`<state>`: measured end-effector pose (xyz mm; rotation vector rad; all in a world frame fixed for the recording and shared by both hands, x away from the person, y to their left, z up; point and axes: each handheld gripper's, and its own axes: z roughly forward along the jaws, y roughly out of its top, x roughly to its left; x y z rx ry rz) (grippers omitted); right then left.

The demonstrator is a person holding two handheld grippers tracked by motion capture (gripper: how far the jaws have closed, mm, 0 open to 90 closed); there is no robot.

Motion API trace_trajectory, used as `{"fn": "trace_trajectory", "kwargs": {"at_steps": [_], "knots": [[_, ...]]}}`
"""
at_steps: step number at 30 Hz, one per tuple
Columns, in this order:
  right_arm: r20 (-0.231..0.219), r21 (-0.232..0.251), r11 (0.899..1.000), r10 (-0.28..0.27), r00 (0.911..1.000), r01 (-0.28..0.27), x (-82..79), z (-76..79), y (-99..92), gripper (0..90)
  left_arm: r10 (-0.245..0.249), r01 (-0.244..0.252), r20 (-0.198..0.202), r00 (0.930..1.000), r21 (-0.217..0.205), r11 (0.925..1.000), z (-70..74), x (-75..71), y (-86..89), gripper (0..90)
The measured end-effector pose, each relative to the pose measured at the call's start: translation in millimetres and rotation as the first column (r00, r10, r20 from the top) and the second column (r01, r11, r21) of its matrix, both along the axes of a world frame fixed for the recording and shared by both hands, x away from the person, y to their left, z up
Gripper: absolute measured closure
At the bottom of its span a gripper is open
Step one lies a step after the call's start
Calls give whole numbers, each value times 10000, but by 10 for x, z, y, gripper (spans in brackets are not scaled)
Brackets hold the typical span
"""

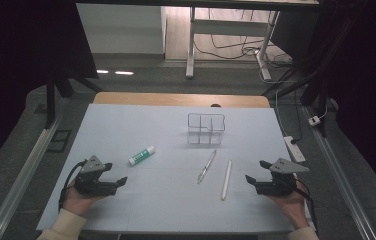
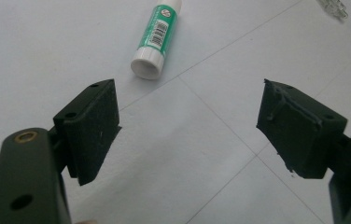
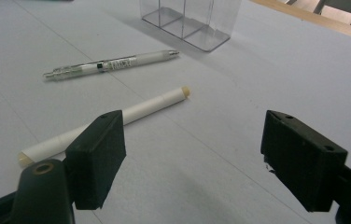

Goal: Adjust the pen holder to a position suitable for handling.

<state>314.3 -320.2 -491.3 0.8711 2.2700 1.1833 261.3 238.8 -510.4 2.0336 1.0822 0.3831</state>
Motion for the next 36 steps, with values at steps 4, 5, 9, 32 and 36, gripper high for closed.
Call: {"fn": "trace_trajectory", "kwargs": {"at_steps": [4,5,9,32,36], "knots": [[-15,-54,10000,-20,10000,20,-8,-25,2,219,-20,20,53,10000,34,10000,14,-14,-10,206],[-2,-56,10000,-30,10000,30,-11,-26,3,221,-20,20,53,10000,34,10000,14,-14,-10,206],[-26,-15,10000,-13,10000,13,-6,-34,7,223,-30,29,60,10000,83,10000,18,-12,-17,206],[-281,-282,9988,386,9989,-394,45,41,62,235,-202,203,-69,9998,181,9996,9,-5,-62,209],[-291,-476,9961,730,9969,-743,78,66,111,235,-223,226,-139,9997,181,9996,2,1,-62,209]]}}
